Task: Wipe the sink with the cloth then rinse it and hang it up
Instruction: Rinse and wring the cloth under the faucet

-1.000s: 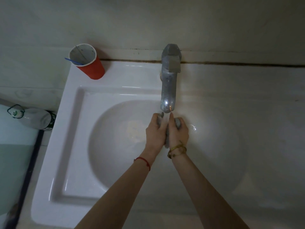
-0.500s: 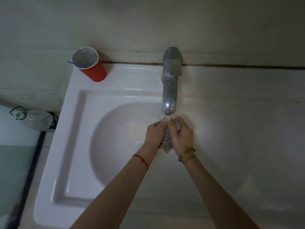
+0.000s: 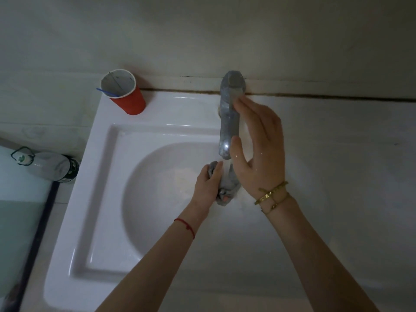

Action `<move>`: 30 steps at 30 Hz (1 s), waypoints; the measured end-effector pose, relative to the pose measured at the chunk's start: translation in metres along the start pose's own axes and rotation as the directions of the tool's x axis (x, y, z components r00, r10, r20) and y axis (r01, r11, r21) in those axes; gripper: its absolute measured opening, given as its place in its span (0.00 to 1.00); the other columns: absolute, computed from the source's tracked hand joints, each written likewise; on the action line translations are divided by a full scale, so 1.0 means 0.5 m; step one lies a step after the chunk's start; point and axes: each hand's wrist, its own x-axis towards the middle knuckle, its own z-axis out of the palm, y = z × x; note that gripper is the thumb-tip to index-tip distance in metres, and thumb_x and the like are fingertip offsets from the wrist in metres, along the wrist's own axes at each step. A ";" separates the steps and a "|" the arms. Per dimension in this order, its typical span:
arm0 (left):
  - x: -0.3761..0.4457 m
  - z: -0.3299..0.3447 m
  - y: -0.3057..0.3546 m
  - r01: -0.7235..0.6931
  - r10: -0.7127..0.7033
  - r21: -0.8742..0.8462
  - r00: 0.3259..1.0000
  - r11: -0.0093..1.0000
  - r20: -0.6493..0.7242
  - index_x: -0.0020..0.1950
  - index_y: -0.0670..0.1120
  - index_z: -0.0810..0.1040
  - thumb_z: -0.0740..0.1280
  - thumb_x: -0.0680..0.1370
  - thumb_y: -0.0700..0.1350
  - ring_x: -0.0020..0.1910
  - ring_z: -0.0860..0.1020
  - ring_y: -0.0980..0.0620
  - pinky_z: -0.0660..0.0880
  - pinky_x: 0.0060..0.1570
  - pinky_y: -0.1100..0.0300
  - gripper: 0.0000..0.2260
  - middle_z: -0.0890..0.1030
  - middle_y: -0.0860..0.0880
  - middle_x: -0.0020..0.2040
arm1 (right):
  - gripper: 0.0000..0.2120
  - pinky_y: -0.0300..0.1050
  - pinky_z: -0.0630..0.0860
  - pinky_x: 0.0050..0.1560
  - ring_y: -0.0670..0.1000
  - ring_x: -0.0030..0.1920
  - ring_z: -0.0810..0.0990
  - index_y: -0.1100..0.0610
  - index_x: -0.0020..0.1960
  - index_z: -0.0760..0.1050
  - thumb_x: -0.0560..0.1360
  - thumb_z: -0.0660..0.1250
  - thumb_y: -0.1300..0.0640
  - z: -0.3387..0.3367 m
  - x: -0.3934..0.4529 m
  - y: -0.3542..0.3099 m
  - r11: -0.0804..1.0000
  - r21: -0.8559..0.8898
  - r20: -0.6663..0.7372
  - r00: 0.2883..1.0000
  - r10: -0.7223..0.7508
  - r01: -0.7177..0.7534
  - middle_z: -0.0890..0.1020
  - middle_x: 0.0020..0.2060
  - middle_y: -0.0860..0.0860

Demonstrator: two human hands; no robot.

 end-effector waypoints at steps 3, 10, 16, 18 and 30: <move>-0.002 -0.003 0.006 -0.039 0.040 0.020 0.999 0.999 -0.021 0.49 0.46 0.74 0.61 0.82 0.57 0.41 0.76 0.49 0.77 0.46 0.51 0.15 0.78 0.43 0.44 | 0.23 0.53 0.68 0.68 0.56 0.67 0.72 0.63 0.68 0.71 0.76 0.59 0.55 0.003 -0.025 0.009 1.000 -0.009 0.020 1.000 -0.012 0.012 0.75 0.67 0.56; -0.004 -0.004 0.014 -0.068 0.066 -0.058 0.997 0.996 -0.044 0.44 0.49 0.77 0.60 0.83 0.52 0.47 0.79 0.48 0.76 0.48 0.52 0.12 0.79 0.46 0.45 | 0.17 0.32 0.74 0.41 0.39 0.44 0.76 0.52 0.65 0.71 0.79 0.60 0.47 0.021 -0.124 0.046 0.751 0.229 -0.149 0.740 0.656 -0.620 0.76 0.58 0.50; -0.024 0.003 0.014 -0.106 0.111 -0.135 0.993 0.985 0.035 0.45 0.46 0.75 0.61 0.83 0.49 0.41 0.78 0.56 0.76 0.41 0.64 0.11 0.78 0.51 0.40 | 0.38 0.59 0.82 0.41 0.62 0.43 0.85 0.56 0.53 0.77 0.70 0.50 0.24 0.069 -0.155 0.083 -0.253 0.161 0.732 -0.057 0.679 -0.954 0.82 0.50 0.58; -0.028 0.003 0.010 -0.152 0.155 -0.059 0.986 0.987 0.062 0.46 0.47 0.75 0.62 0.83 0.50 0.41 0.78 0.57 0.76 0.43 0.63 0.10 0.78 0.52 0.40 | 0.39 0.61 0.81 0.45 0.61 0.47 0.85 0.57 0.57 0.78 0.69 0.55 0.25 0.082 -0.154 0.084 -0.450 0.270 0.844 -0.016 0.536 -0.851 0.82 0.55 0.60; -0.055 0.014 0.003 -0.172 0.269 0.476 0.953 0.862 -0.143 0.53 0.45 0.70 0.54 0.84 0.56 0.36 0.79 0.52 0.76 0.33 0.58 0.15 0.79 0.48 0.40 | 0.09 0.45 0.78 0.46 0.48 0.41 0.80 0.55 0.43 0.73 0.75 0.69 0.50 0.124 -0.160 0.035 0.273 0.533 0.247 0.456 0.855 -0.801 0.80 0.38 0.49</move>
